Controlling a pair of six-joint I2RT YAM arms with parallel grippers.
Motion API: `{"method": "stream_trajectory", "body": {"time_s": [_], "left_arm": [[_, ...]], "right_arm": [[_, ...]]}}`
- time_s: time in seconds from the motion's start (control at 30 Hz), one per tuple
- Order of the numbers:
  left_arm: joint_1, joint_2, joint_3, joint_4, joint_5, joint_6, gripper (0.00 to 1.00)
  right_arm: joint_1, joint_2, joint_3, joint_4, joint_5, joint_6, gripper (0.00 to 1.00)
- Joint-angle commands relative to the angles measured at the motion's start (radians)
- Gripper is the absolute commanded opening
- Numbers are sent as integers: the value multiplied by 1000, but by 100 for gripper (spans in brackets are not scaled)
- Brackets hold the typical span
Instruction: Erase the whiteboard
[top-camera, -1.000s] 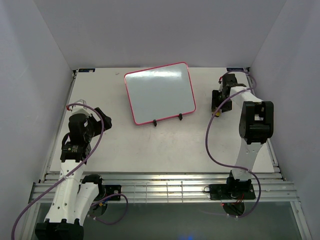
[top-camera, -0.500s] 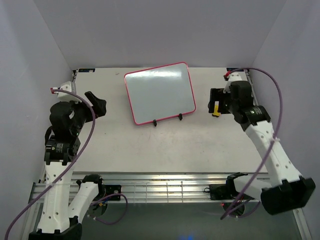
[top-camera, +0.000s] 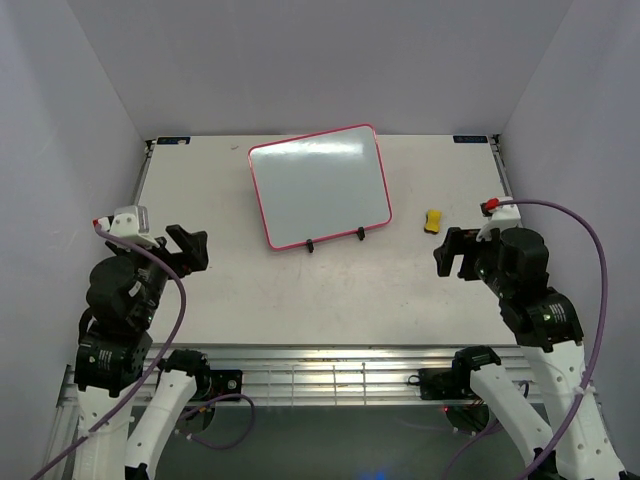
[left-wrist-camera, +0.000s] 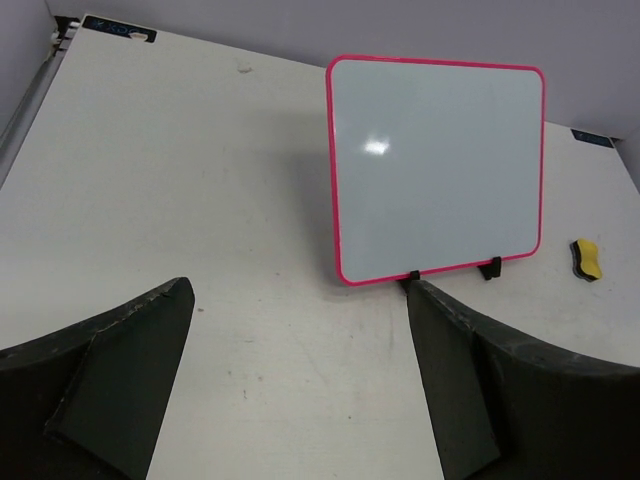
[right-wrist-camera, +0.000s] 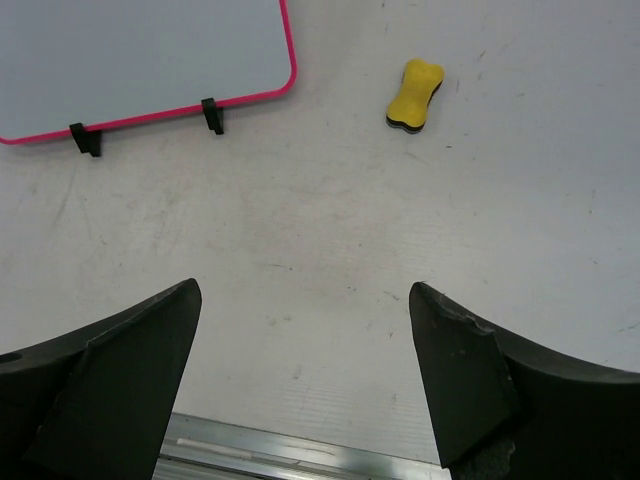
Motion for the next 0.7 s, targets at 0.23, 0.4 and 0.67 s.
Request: {"method": "stream_trajectory", "body": {"time_s": [0.23,0.4,0.67], "left_arm": [[-19,-67,-100,25,-100,28,98],[-24,-73,-95,25,-141,13,98],[-25,-74,-98,26,-149,8,98]], "right_arm": [[1,-59,34,-55,165,-35,90],[-1,-61,19,-38,202,-37,90],[1,-98,-6,5,223,-63,90]]}}
